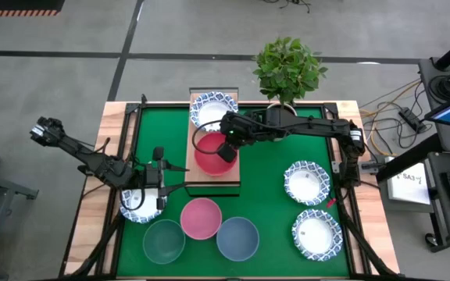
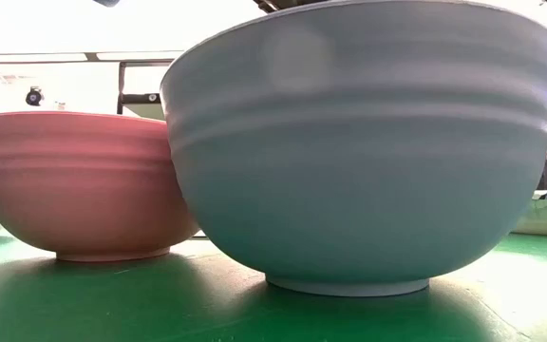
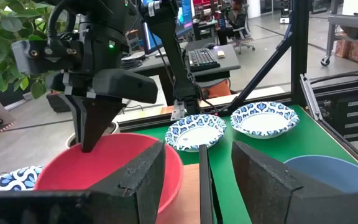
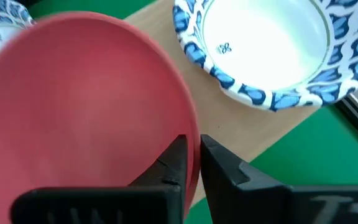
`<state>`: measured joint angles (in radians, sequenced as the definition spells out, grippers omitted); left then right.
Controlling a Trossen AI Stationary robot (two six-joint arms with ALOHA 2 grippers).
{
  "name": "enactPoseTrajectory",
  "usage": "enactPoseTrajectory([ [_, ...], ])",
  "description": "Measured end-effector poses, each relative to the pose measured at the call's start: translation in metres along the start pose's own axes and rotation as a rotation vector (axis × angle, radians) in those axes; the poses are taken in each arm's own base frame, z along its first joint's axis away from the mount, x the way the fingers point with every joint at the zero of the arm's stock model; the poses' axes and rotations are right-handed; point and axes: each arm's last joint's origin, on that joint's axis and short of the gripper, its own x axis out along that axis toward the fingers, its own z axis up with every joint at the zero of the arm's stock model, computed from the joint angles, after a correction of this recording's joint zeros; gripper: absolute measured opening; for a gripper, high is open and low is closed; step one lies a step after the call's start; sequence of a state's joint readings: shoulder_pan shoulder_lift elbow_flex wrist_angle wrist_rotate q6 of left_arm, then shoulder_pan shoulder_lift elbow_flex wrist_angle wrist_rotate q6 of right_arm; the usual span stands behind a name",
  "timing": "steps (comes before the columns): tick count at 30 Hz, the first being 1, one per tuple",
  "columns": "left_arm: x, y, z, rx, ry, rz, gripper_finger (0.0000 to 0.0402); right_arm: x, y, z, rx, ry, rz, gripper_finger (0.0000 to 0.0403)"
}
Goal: Place and stack bowls onto a shelf
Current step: Put the orange bowl on the shelf, then stack the white patterned bowl on top of the other white patterned bowl on the shelf
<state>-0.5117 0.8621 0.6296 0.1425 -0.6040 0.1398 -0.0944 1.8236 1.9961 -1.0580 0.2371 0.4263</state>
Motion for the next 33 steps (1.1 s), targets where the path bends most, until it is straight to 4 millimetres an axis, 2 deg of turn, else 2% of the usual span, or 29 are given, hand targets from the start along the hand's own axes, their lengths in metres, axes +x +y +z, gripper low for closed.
enactPoseTrajectory([
  [9,0.000,0.000,0.000,-0.001,0.002,-0.001,0.0168,-0.005,-0.001,0.004,-0.014,-0.016,0.005,0.0102],
  [14,0.000,0.000,0.000,-0.006,0.003,-0.001,0.0168,-0.024,0.000,0.009,-0.047,-0.030,0.015,0.0113],
  [17,0.000,0.000,-0.001,-0.012,0.012,-0.002,0.0168,-0.039,0.010,0.001,-0.132,-0.018,0.029,0.0111],
  [21,0.000,0.000,-0.002,-0.015,0.017,-0.003,0.0168,-0.066,0.037,-0.024,-0.251,-0.054,0.027,0.0101],
  [26,0.000,0.000,-0.002,-0.018,0.017,-0.003,0.0168,-0.099,0.065,-0.069,-0.371,-0.135,-0.032,0.0088],
  [29,0.000,-0.001,-0.002,-0.031,0.018,-0.003,0.0168,-0.112,0.073,-0.099,-0.402,-0.177,-0.037,0.0081],
  [33,0.000,0.000,-0.002,-0.047,0.017,0.011,0.0168,-0.120,0.074,-0.134,-0.426,-0.246,0.056,0.0072],
])
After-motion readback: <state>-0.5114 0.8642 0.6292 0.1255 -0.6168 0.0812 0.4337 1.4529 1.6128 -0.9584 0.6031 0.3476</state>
